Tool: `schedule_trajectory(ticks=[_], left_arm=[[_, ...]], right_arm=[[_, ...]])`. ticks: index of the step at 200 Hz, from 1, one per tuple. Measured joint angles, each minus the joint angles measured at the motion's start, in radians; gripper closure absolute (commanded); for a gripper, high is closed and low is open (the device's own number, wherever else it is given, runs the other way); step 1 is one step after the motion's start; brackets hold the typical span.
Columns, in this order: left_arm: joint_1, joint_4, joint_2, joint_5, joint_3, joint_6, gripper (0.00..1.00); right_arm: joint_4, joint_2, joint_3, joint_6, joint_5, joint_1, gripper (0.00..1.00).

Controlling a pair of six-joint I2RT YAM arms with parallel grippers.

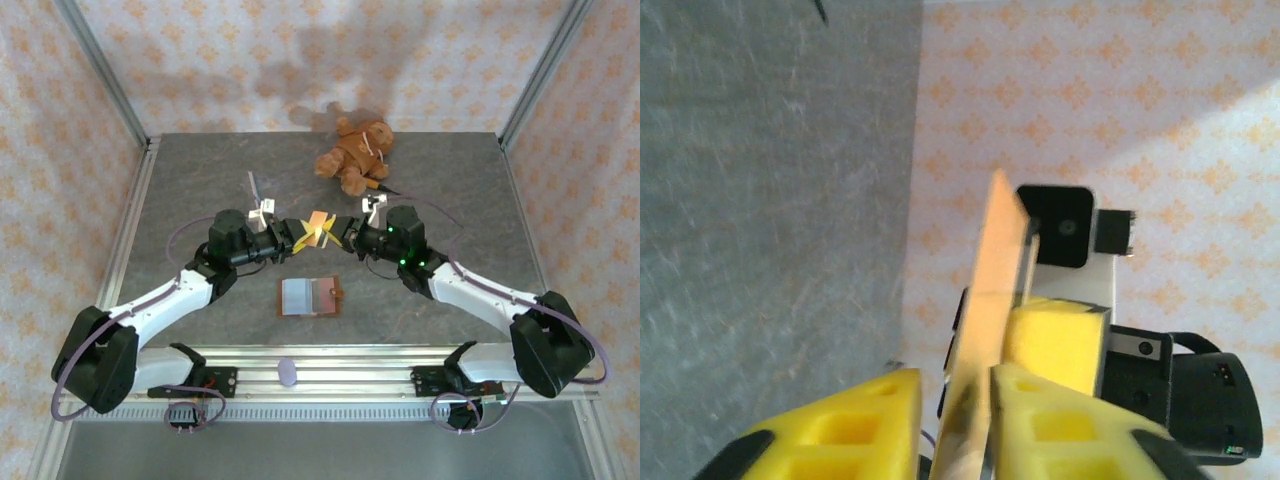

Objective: Put the credit cards into the card holder

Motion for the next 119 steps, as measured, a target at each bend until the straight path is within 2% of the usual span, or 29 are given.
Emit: schedule_trajectory(ticks=[31, 66, 93, 119], left_arm=[[0.0, -0.039, -0.027, 0.048, 0.004, 0.052, 0.7], [0.0, -0.233, -0.08, 0.081, 0.036, 0.206, 0.73], [0.0, -0.311, -0.113, 0.108, 0.039, 0.277, 0.72], [0.0, -0.315, -0.114, 0.148, 0.039, 0.284, 0.73]], right_arm=[[-0.154, 0.0, 0.093, -0.145, -0.084, -0.009, 1.0], [-0.343, -0.01, 0.146, -0.299, -0.172, -0.011, 1.0], [-0.407, -0.022, 0.152, -0.356, -0.23, -0.011, 1.0], [-0.419, -0.032, 0.152, -0.364, -0.276, -0.011, 1.0]])
